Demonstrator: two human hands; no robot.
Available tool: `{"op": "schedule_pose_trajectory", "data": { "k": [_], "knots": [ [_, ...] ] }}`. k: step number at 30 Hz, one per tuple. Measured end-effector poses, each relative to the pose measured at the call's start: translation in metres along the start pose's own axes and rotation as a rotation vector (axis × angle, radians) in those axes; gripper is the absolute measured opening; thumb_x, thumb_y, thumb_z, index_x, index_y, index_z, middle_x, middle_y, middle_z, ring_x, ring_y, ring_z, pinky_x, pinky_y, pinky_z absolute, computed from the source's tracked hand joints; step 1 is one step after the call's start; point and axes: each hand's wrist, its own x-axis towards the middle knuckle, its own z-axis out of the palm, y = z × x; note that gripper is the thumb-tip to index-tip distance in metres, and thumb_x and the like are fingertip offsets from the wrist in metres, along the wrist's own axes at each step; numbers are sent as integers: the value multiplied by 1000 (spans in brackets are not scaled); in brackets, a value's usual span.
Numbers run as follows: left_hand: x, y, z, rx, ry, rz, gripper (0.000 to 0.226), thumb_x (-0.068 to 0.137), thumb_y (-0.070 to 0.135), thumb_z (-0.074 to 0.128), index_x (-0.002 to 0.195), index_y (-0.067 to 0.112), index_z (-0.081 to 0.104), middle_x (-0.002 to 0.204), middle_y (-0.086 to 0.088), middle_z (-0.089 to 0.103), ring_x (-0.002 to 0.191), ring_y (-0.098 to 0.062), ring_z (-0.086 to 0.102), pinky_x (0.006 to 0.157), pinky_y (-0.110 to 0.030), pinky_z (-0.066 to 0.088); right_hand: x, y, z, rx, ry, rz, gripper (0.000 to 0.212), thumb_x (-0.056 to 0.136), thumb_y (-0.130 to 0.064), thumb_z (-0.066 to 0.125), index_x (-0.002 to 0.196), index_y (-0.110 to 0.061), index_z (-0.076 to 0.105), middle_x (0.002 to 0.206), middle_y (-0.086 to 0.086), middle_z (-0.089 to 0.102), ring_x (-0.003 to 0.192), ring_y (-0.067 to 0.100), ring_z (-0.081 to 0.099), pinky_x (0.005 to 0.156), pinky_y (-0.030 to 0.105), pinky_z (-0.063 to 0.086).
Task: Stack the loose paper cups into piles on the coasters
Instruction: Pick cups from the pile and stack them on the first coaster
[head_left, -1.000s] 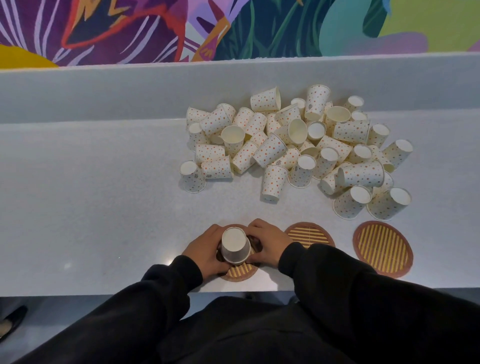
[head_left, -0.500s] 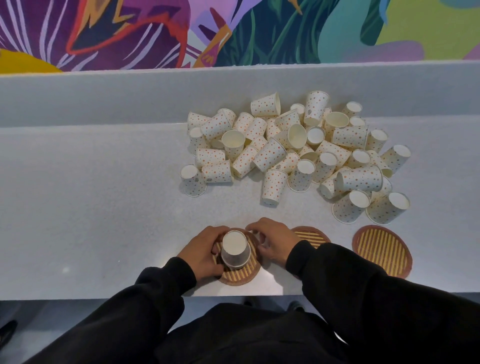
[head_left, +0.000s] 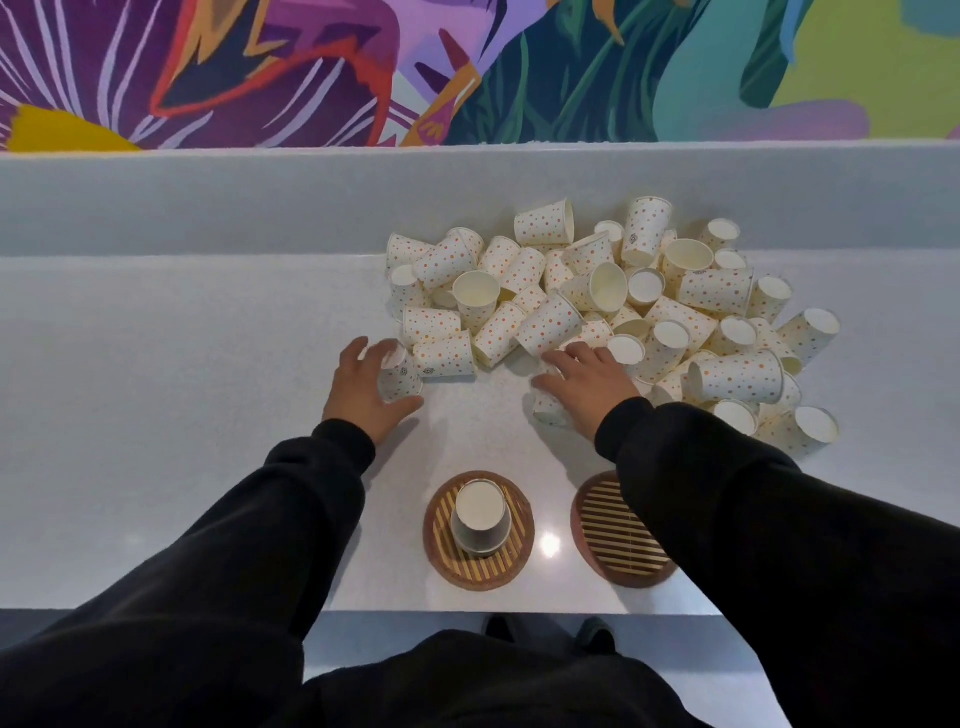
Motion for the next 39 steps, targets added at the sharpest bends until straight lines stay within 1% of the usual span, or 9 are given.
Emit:
{"op": "schedule_pose_trajectory", "data": {
  "k": [5,8,11,18,22,25,30,37,39],
  "knots": [
    [-23,8,13,-105,27,-22,62,81,18,82,133,28,49,145,-2,42,124,-17,49,100,-23,38,0,-10,3,95,67,-9,55,79,-18,79,131,-26,64,133,6,61,119,35,53,97,49,41],
    [-40,13,20,-117,-5,-12,54,87,15,74,123,40,43,135,1,51,110,-14,52,90,-23,41,-2,-12,7,227,81,37,59,81,-38,77,136,-29,59,133,1,60,120,31,52,97,46,38],
    [-50,17,24,-115,-37,28,55,87,16,74,123,41,40,133,3,54,111,-14,52,91,-26,43,-2,-10,11,451,56,117,63,81,-54,72,137,-30,56,135,-1,59,121,27,53,99,44,42],
    [-53,35,31,-254,-174,-51,80,76,17,86,135,33,34,126,5,60,111,-18,58,94,-31,47,-8,-19,14,1072,23,347,61,78,-39,86,132,-27,60,119,-6,67,102,16,64,95,38,53],
    [-52,44,37,-223,-268,-4,74,72,26,88,129,36,42,127,9,59,115,-17,58,94,-30,48,-7,-32,13,1324,147,441,54,76,-45,87,123,-30,64,113,-9,71,100,13,67,90,36,56],
    [-50,50,41,-261,-278,-16,71,74,20,88,125,39,42,123,12,58,117,-17,58,94,-28,48,-6,-41,5,1460,291,519,52,78,-39,87,123,-25,65,113,-8,71,100,16,67,84,30,56],
    [-45,56,45,-283,-277,-7,76,74,22,88,133,36,41,123,10,61,112,-19,64,99,-38,55,-6,-50,4,1421,247,437,57,71,-50,85,120,-28,66,111,-8,72,94,15,69,82,30,58],
    [-44,63,50,-329,-265,51,95,63,31,94,141,42,40,137,9,53,121,-18,56,98,-40,55,-6,-60,9,1195,102,348,56,75,-37,89,125,-28,64,111,-7,68,94,14,63,81,27,51],
    [-45,62,53,-320,-265,79,90,66,33,93,140,44,43,139,10,50,124,-16,52,99,-38,52,-4,-59,10,1109,42,299,59,76,-31,87,129,-26,63,114,-4,67,96,15,61,85,30,51]
  ]
}}
